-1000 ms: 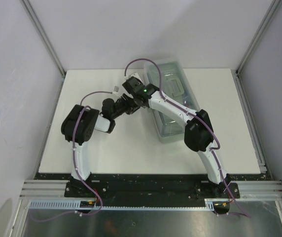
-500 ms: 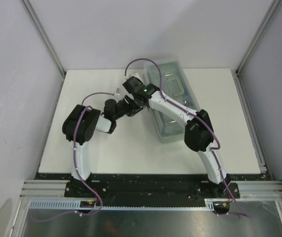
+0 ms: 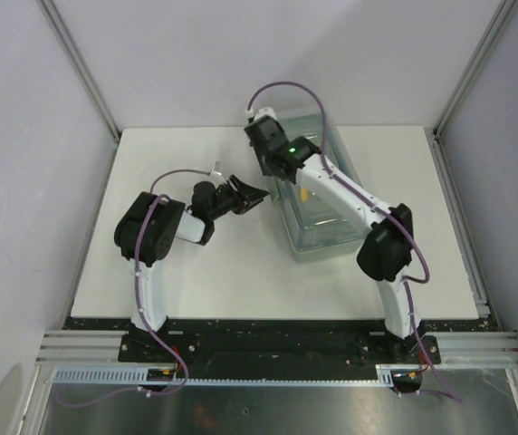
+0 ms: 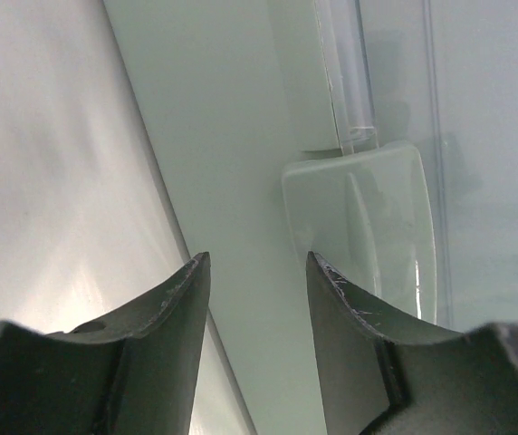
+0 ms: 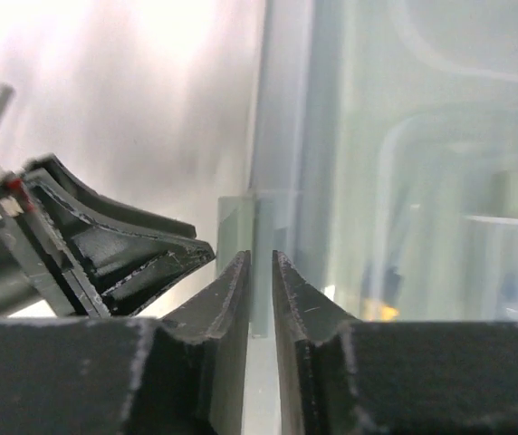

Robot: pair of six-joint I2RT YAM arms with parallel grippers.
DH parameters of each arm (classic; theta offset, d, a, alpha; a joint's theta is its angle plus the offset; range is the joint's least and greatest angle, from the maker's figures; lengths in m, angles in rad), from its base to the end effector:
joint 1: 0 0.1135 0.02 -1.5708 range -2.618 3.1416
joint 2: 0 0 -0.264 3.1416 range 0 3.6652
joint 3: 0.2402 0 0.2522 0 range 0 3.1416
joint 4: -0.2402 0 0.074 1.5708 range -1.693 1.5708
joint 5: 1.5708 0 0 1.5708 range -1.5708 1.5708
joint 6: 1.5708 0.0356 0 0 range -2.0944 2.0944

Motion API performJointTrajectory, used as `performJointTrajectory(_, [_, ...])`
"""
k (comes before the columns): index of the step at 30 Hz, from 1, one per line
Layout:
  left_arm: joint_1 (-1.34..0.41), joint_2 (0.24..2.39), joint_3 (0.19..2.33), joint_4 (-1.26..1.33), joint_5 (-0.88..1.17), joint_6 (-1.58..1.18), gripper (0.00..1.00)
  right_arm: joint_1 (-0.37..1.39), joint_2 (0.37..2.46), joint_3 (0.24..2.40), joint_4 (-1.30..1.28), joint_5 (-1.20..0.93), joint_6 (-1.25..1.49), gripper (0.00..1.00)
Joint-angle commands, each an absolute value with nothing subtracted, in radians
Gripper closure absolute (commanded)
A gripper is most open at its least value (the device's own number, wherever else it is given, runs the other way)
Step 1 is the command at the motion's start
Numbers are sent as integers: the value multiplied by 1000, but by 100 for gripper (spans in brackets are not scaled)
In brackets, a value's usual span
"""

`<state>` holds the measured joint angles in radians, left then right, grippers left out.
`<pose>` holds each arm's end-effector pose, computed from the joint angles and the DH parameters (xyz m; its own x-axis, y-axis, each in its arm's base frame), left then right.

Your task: Pack the tool kit

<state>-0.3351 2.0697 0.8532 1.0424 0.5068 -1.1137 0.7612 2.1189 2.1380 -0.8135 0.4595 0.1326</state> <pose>0.3637 -0.1449 0.1182 -0.7353 -0.5747 -0.3592 0.1794 0.3461 -0.9209 0.3552 0.3166 0.3279 -0.5640 -0.3737 -0.7364 -0.3215 0.9208 -0.2210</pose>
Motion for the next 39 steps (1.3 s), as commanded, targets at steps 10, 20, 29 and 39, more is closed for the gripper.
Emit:
performJointTrajectory(10, [-342, 1972, 886, 1005, 475, -1017, 47, 509, 1808, 2013, -777, 413, 209, 36])
performJointTrajectory(20, [-343, 1987, 892, 996, 484, -1010, 50, 263, 1688, 1684, -661, 25, 262, 31])
performJointTrajectory(29, [-345, 2002, 896, 988, 486, -1008, 50, 241, 1751, 1676, -695, -16, 275, 47])
performJointTrajectory(39, [-356, 2031, 915, 975, 497, -999, 67, 246, 1799, 1675, -740, -82, 258, 60])
